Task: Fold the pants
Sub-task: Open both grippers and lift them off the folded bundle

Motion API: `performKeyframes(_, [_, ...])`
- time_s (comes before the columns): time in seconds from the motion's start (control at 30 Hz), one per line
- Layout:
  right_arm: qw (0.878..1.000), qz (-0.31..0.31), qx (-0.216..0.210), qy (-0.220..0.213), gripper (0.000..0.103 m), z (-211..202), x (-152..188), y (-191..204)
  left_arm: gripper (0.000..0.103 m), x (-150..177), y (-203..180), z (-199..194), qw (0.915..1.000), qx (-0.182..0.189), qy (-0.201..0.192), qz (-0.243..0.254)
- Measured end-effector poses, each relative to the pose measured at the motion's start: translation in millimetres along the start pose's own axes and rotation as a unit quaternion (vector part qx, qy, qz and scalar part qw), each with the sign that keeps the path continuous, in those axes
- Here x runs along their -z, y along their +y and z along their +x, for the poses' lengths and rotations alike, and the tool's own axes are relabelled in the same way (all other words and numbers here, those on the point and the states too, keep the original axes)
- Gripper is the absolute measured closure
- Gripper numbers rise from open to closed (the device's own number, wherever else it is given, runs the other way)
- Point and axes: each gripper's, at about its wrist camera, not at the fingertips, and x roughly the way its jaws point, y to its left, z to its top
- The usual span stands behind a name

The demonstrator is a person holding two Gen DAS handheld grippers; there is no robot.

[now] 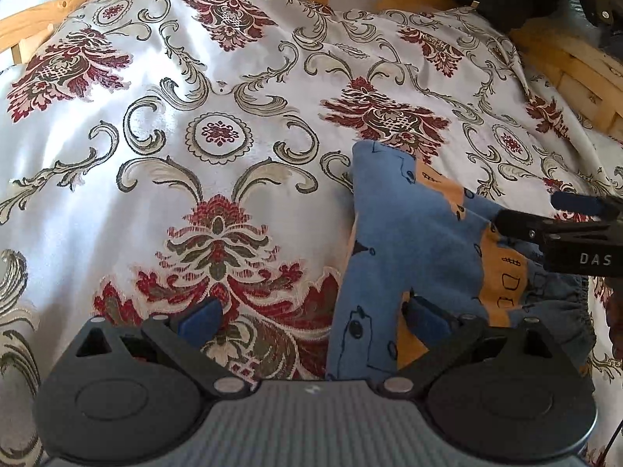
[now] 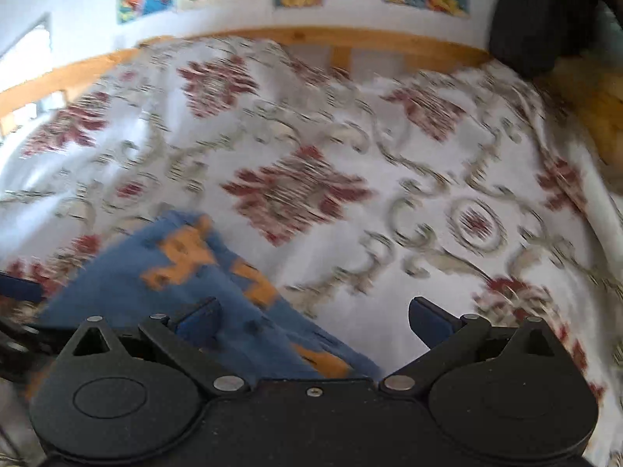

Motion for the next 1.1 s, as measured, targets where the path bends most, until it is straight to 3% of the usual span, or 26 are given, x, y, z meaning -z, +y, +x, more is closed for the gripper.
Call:
performKeyframes(0.13, [0.998, 0.064, 0.021, -0.004, 0.001, -13, 10, -37, 0.0, 0, 0, 0, 1.0, 0.0, -0.001, 0.003])
performKeyframes(0.23, [0.995, 0.1, 0.009, -0.017, 0.001, -37, 16, -50, 0.0, 0, 0, 1, 1.0, -0.001, 0.0, 0.002])
performKeyframes(0.4, [0.996, 0.081, -0.037, -0.033, 0.001, -68, 36, -32, 0.0, 2, -1, 0, 1.0, -0.004, -0.002, 0.006])
performKeyframes(0.47, [0.996, 0.076, -0.053, -0.021, 0.001, -71, 45, -24, 0.0, 2, -2, 0, 1.0, -0.006, -0.003, 0.007])
performKeyframes(0.67, [0.997, 0.062, -0.035, 0.032, 0.001, -75, 81, -18, 0.0, 9, -4, -5, 0.9997, -0.013, -0.005, 0.021])
performKeyframes(0.8, [0.995, 0.088, -0.04, 0.028, 0.001, -90, 91, -27, 0.0, 16, -7, -11, 0.9994, -0.021, -0.002, 0.029])
performKeyframes(1.1, [0.996, 0.069, -0.049, 0.022, 0.001, -104, 89, -14, 0.0, 18, -8, -13, 0.9991, -0.027, -0.003, 0.033])
